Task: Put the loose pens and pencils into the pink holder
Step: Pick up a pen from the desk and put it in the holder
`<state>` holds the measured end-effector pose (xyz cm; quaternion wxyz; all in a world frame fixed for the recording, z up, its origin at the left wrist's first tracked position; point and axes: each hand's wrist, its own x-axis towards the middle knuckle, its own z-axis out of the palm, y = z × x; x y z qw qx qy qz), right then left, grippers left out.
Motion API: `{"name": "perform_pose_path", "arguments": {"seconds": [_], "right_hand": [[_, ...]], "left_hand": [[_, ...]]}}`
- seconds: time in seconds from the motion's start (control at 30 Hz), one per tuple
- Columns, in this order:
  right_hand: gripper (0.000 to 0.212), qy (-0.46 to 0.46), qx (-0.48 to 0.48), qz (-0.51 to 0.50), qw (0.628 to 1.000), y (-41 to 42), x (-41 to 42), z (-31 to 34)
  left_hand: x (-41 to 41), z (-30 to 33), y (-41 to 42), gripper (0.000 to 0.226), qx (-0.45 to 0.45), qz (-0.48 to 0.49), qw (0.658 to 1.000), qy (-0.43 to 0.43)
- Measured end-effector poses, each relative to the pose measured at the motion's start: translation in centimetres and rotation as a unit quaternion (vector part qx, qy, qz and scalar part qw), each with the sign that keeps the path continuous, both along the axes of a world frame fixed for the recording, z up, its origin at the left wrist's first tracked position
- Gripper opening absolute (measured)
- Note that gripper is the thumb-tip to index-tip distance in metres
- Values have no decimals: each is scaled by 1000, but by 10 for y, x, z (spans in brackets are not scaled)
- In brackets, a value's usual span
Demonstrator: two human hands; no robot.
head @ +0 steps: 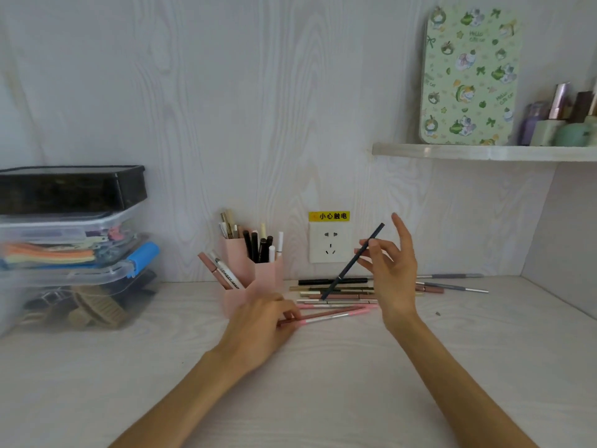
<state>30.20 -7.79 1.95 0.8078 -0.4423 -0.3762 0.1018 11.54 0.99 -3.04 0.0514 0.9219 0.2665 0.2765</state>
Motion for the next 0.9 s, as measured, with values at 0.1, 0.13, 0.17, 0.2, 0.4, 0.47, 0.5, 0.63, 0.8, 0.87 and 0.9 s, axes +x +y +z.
{"name": "perform_pose_path", "arguments": {"seconds": [0.1, 0.13, 0.17, 0.2, 0.4, 0.47, 0.5, 0.63, 0.8, 0.87, 0.9], "right_hand": [[38, -36, 15, -8, 999, 9, -17, 18], [35, -39, 25, -11, 999, 15, -25, 27], [32, -43, 41, -22, 998, 18, -29, 37], [30, -54, 54, -34, 997, 29, -43, 46], [24, -207, 47, -115, 971, 76, -80, 78], [25, -252, 7, -118, 960, 92, -90, 79], [25, -286, -26, -118, 951, 99, -94, 79], [21, -432, -226, -105, 867, 122, -102, 74], [30, -539, -320, -59, 777, 123, -94, 68], [32, -548, -256, -99, 791, 106, -88, 66], [28, -524, -202, -113, 820, 94, -86, 63]], "left_hand": [[-34, -4, 12, 20, 15, 39, 999, 3], [-45, -5, 16, 20, 15, 51, 999, -4], [-49, -5, 18, 21, 15, 61, 998, -7], [-60, -7, 23, 23, 6, 74, 997, -14], [-71, 7, 34, 44, -55, 220, 944, -242], [-71, 3, 38, 50, -86, 243, 930, -264], [-70, -1, 40, 52, -113, 245, 928, -259], [-64, -12, 53, 61, -225, 200, 923, -241], [-59, -17, 58, 48, -237, 125, 943, -198], [-60, -18, 58, 48, -246, 119, 941, -201], [-60, -18, 58, 48, -254, 118, 938, -204]]}}
